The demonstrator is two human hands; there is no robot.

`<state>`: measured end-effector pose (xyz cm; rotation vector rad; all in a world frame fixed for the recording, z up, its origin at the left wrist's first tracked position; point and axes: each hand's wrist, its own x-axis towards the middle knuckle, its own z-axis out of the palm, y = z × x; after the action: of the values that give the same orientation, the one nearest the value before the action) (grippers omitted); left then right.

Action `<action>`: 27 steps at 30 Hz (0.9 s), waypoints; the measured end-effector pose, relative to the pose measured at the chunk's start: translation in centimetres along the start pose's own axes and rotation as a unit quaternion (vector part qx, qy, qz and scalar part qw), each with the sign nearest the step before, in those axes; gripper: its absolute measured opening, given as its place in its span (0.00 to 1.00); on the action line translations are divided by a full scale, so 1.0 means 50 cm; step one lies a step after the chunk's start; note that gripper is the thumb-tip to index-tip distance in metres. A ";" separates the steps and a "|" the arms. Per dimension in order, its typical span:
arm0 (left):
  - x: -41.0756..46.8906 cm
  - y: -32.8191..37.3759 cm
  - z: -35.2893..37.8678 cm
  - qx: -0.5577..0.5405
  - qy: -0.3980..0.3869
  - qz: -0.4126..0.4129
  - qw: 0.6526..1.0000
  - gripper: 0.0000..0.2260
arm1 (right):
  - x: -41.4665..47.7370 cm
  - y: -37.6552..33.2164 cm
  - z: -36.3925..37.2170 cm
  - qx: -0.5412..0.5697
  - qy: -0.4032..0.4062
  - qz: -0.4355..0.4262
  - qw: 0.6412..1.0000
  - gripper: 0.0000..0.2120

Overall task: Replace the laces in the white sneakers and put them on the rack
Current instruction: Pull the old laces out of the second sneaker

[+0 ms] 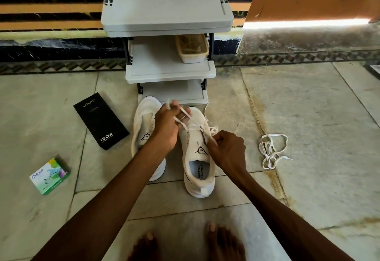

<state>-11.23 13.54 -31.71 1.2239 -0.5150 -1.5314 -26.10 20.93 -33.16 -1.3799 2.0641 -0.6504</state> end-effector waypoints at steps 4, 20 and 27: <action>0.015 0.002 -0.010 0.255 0.022 0.031 0.966 0.11 | -0.002 0.003 0.003 0.006 0.009 0.000 1.000 0.05; 0.002 -0.017 0.002 0.366 -0.018 0.090 0.926 0.08 | -0.002 0.012 0.009 0.023 0.012 0.000 1.000 0.06; -0.007 -0.008 -0.008 0.196 0.045 -0.050 0.978 0.12 | -0.001 0.016 0.014 0.026 0.015 0.000 1.000 0.06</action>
<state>-11.11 14.07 -32.04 1.6347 -0.7274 -1.4917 -26.14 21.23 -34.17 -1.3482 2.0567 -0.7235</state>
